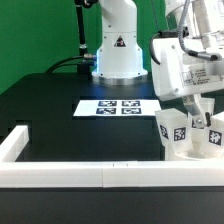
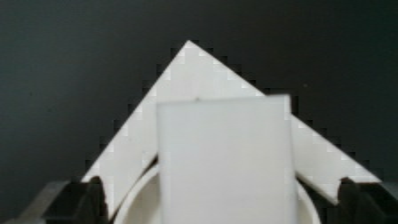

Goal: Assemble stool

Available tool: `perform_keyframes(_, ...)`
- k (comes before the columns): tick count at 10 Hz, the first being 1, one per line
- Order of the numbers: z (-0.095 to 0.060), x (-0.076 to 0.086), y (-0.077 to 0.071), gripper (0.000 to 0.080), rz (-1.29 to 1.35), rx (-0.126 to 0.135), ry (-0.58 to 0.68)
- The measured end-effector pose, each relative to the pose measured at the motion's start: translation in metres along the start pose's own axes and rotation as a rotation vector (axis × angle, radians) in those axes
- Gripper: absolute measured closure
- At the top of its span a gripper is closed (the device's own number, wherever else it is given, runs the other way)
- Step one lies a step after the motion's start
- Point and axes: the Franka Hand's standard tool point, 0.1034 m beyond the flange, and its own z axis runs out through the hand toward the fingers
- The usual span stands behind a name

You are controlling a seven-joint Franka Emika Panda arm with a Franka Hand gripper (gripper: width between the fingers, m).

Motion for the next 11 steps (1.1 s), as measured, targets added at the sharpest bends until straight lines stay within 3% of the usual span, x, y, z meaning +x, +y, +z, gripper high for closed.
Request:
perform_keyframes(1,-0.024,-0.011,0.0,0.0151,-0.012,0.017,-0.033)
perform_keyframes(3,-0.052,-0.027,0.005,0.015,-0.019,0.002,-0.068)
perform_keyframes(11,-0.05,-0.026,0.007,0.015,-0.022,-0.002,-0.065)
